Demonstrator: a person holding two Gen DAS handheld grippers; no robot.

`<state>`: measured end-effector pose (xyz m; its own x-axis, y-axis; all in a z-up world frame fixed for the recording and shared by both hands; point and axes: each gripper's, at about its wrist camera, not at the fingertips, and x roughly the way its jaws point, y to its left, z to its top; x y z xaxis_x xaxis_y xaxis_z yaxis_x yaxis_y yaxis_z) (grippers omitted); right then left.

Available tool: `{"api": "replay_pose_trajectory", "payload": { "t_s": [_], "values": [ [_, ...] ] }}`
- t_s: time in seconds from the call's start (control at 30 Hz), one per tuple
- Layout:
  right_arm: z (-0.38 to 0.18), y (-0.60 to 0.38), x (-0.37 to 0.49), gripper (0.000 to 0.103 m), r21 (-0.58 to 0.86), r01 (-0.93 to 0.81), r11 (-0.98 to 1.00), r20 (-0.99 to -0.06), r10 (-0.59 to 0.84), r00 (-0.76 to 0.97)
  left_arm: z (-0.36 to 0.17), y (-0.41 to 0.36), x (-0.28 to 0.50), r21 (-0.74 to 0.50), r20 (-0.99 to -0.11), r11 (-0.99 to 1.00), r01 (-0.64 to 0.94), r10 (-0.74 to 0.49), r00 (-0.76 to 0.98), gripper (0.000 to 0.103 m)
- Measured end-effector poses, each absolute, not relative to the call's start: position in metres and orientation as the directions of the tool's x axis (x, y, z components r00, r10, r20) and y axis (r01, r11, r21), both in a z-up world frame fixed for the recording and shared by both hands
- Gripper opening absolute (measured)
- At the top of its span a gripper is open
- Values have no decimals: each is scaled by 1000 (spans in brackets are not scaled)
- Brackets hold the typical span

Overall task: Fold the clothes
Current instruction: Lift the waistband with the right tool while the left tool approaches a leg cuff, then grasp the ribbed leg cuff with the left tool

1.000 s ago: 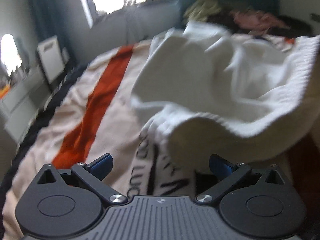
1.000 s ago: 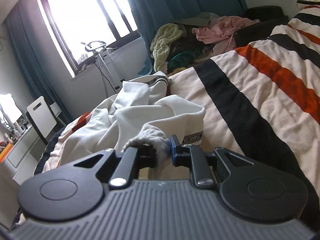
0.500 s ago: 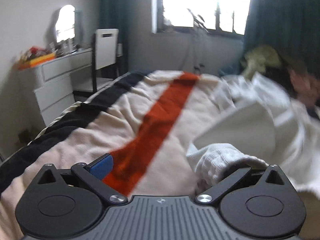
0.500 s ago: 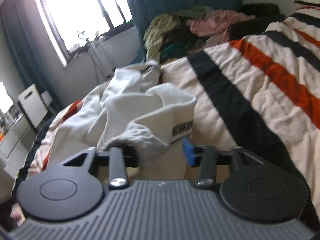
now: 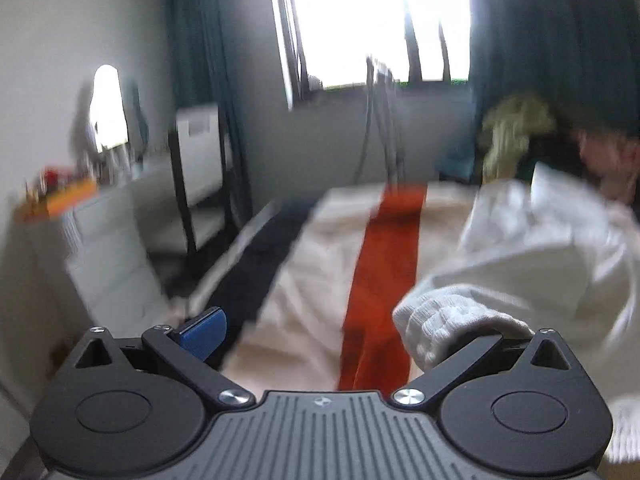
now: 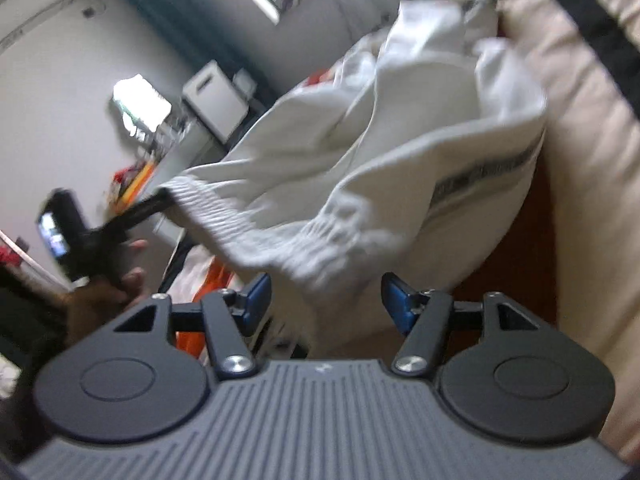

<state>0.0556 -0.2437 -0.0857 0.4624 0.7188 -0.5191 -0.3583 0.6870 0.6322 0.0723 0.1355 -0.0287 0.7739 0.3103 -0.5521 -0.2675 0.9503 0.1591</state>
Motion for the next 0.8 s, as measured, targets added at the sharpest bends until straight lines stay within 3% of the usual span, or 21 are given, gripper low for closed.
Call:
{"api": "replay_pose_trajectory", "payload": {
  "t_s": [0.07,0.13,0.2,0.3,0.4,0.43,0.47,0.53,0.6,0.7,0.8],
  "values": [
    [-79,-244,47,65,641,-390,661,-487,743,459,-41,145,68,119,-667,951,-285,289,686,103],
    [-71,-250,44,64,637,-408,654,-449,745,493,-42,154,54,19,-716,953,-303,225,661,103],
    [-64,-255,41,64,632,-426,647,-410,746,524,-37,160,37,-96,-713,945,-312,154,684,103],
    [-53,-265,37,61,624,-444,644,-343,735,585,-28,160,19,-143,-687,937,-320,139,713,103],
    [-49,-281,42,48,631,-410,659,-279,685,673,-23,164,15,-202,-642,936,-287,95,761,103],
    [-51,-281,46,32,630,-395,669,-284,672,684,-26,166,18,-237,-627,935,-265,61,776,103],
    [-53,-279,51,18,622,-380,685,-303,657,690,-30,170,26,-274,-617,929,-249,29,786,103],
    [-59,-266,58,13,577,-384,721,-355,645,677,-40,172,39,-324,-626,914,-246,-12,780,103],
    [-68,-244,63,12,495,-408,767,-432,624,651,-52,173,56,-358,-665,897,-258,-51,745,103],
    [-109,-218,79,12,457,-372,808,-619,589,520,-69,174,72,-397,-695,876,-274,-92,713,103],
    [-147,-219,95,8,572,-239,785,-685,617,388,-81,179,81,-410,-704,864,-293,-96,704,103]
  ]
}}
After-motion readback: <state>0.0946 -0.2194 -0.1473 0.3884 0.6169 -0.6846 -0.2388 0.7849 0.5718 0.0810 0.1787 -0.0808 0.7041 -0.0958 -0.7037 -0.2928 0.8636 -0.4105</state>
